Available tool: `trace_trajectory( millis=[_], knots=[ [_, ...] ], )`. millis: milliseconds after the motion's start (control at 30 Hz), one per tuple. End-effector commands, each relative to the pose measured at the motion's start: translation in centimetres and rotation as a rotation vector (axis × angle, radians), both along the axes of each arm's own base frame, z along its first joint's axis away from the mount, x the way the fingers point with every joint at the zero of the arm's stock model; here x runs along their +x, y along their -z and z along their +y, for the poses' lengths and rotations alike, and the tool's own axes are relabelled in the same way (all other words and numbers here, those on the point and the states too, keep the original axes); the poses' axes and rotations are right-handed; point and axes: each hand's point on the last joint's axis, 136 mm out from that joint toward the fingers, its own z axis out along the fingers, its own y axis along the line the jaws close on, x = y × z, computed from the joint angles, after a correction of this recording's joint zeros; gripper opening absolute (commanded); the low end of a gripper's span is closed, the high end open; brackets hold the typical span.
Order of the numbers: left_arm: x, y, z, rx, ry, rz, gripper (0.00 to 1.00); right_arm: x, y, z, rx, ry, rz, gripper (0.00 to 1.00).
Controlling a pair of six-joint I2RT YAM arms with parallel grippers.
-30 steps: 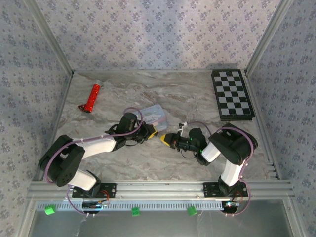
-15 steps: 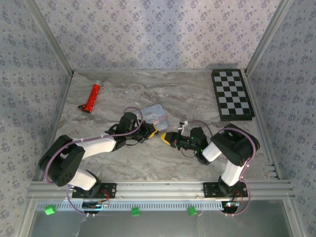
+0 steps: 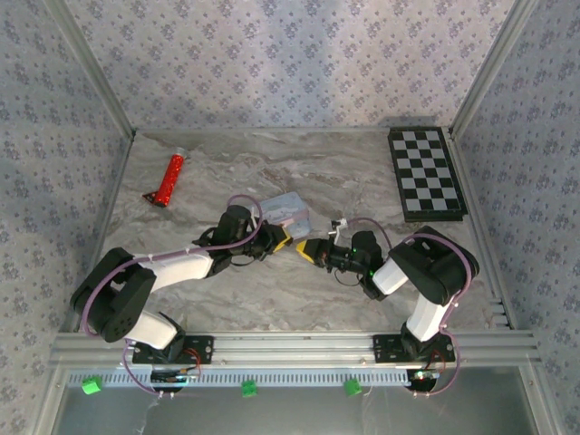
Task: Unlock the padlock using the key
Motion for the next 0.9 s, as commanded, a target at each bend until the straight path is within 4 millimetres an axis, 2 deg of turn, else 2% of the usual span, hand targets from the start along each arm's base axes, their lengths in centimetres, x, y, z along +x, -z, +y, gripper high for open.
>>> trace_trajectory(
  millis=[0, 400, 700, 867],
  knots=[
    [-0.6, -3.5, -1.8, -0.116, 0.073, -0.061, 0.00, 0.5, -2.8, 0.7, 0.060, -0.022, -0.069, 0.00],
    [-0.9, -5.0, -2.6, -0.175, 0.098, -0.095, 0.00, 1.4, -4.8, 1.1, 0.091, -0.069, -0.131, 0.00],
    [-1.0, -5.4, -2.9, -0.188, 0.112, -0.105, 0.00, 2.3, -4.4, 0.8, 0.084, -0.090, -0.138, 0.00],
    [-1.2, -5.6, -2.9, -0.191, 0.121, -0.113, 0.00, 3.2, -4.1, -0.1, 0.081, -0.082, -0.126, 0.00]
  ],
)
